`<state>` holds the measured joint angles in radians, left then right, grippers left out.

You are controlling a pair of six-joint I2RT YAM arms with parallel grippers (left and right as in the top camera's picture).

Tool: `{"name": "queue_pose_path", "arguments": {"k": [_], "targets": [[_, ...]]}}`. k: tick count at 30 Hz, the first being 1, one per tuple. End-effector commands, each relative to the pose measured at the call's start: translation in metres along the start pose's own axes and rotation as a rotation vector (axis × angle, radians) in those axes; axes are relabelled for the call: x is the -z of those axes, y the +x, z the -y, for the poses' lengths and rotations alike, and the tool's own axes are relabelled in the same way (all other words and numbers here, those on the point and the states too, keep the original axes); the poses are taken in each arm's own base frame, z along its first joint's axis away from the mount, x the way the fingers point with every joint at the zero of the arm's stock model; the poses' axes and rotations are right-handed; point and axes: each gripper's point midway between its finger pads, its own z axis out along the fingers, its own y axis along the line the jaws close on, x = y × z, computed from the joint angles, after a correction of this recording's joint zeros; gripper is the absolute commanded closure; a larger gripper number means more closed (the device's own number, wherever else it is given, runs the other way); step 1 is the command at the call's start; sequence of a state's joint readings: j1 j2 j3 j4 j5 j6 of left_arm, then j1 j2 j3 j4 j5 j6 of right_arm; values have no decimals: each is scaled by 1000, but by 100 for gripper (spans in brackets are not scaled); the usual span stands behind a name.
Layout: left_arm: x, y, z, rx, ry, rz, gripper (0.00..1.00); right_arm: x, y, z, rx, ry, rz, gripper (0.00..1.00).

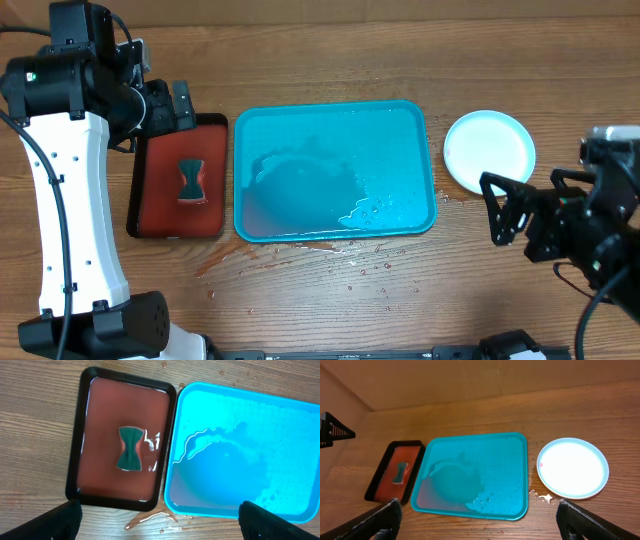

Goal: Clean dirty plates on tray and stack at the side

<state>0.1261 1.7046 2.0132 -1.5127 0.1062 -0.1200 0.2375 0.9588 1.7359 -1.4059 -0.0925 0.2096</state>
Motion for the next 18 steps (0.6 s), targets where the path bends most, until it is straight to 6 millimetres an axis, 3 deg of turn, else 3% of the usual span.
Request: {"name": "queue_pose_path", "arguments": {"k": [1,12,18], "targets": [[-1,-1,4,-3,18,-2,0,4,-6,0,5,4,24,0],[-1,-1,4,-3,18,-2,0,-1,-7,0,5,5,25,0],[-1,-1,4,-3,18,-2,0,-32,-11,14,2,23,128,0]]}}
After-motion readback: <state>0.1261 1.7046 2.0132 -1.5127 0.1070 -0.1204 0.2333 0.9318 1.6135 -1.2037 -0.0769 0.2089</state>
